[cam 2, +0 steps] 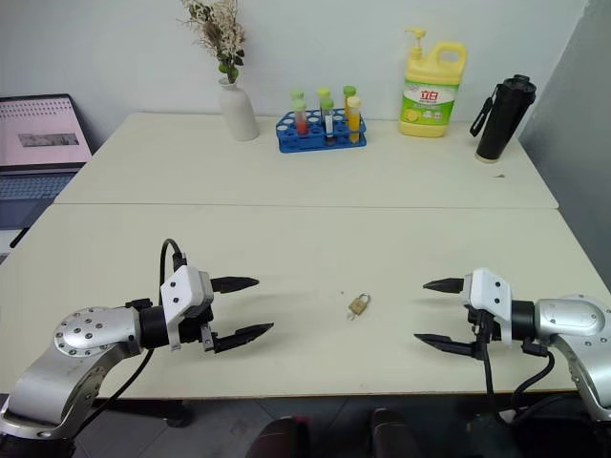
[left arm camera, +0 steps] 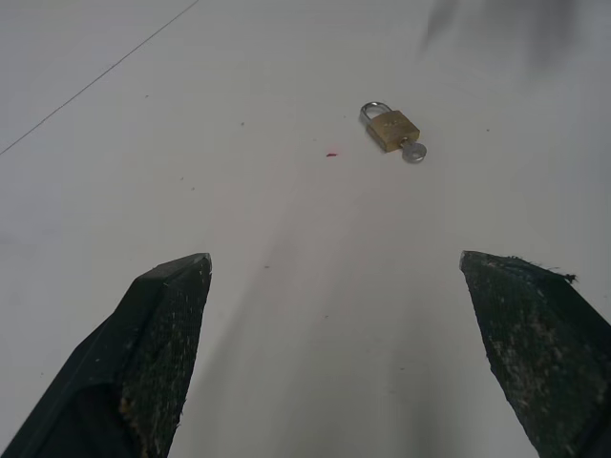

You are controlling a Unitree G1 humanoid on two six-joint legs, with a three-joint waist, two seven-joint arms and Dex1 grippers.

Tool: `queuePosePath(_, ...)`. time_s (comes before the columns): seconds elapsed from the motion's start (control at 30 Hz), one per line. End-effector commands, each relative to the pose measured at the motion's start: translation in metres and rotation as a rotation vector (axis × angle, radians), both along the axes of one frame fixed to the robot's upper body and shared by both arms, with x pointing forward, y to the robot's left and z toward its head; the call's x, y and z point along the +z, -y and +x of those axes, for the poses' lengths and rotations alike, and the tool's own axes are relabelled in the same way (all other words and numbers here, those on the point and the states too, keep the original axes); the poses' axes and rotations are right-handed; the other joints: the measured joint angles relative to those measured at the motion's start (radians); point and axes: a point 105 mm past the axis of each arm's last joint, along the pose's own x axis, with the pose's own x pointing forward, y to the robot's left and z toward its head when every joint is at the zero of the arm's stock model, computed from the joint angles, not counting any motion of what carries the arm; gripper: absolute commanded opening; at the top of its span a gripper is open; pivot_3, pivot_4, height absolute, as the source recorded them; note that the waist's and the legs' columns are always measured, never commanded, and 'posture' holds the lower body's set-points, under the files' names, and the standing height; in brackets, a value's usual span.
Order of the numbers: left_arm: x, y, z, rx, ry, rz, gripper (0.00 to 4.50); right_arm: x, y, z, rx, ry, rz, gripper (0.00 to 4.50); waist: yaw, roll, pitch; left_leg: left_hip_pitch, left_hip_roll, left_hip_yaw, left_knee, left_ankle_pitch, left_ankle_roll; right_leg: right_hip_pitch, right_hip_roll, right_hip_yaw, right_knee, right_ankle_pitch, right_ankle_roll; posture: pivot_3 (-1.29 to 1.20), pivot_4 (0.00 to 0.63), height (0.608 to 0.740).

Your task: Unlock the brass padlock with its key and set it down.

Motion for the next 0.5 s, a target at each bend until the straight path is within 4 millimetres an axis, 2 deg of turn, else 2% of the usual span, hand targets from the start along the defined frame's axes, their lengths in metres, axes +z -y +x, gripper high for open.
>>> queuePosePath(0.03,0.002,-0.002,0.0,-0.05,0.053,0.091,4.35,0.008,0.003,0.017,-0.065,0.173,-0.046,4.5,0.0,0.0,0.0,0.0,0.0,0.0,0.0,0.0,0.0,0.0,0.0,0.0,0.0,0.0,0.0,0.0,0.15,0.74)
queuePosePath(0.07,0.002,-0.004,0.001,-0.056,0.069,0.103,4.35,0.008,0.005,0.022,-0.089,0.222,-0.068,4.5,0.0,0.0,0.0,0.0,0.0,0.0,0.0,0.0,0.0,0.0,0.0,0.0,0.0,0.0,0.0,0.0,0.15,0.74)
queuePosePath(0.2,0.004,-0.002,0.001,-0.073,0.099,0.095,4.35,0.008,-0.002,0.019,-0.019,0.146,-0.013,4.5,0.0,0.0,0.0,0.0,0.0,0.001,0.0,0.0,0.0,0.0,0.0,0.0,0.0,0.0,0.0,0.0,0.15,0.74)
queuePosePath(0.33,0.008,0.002,-0.001,-0.085,0.075,0.044,4.35,0.007,-0.004,0.018,0.025,0.109,-0.051,4.5,0.0,0.0,0.0,0.0,0.0,0.001,0.0,0.0,0.0,0.0,0.0,0.0,0.0,0.0,0.0,0.0,0.15,0.74)
queuePosePath(0.43,0.012,0.005,-0.008,-0.128,0.037,0.03,4.35,0.019,-0.013,0.023,0.042,0.047,0.027,4.5,-0.002,0.0,0.0,0.0,0.0,0.001,0.0,0.0,0.0,0.0,0.0,0.0,0.0,0.0,0.0,0.0,0.15,0.74)
queuePosePath(0.5,0.006,0.005,-0.012,-0.16,0.035,0.087,4.35,0.022,-0.018,0.026,0.07,0.054,0.0,4.5,-0.003,0.0,0.0,0.001,0.0,0.001,0.0,0.0,0.0,0.0,0.0,0.0,0.001,0.0,0.0,0.0,0.15,0.74)
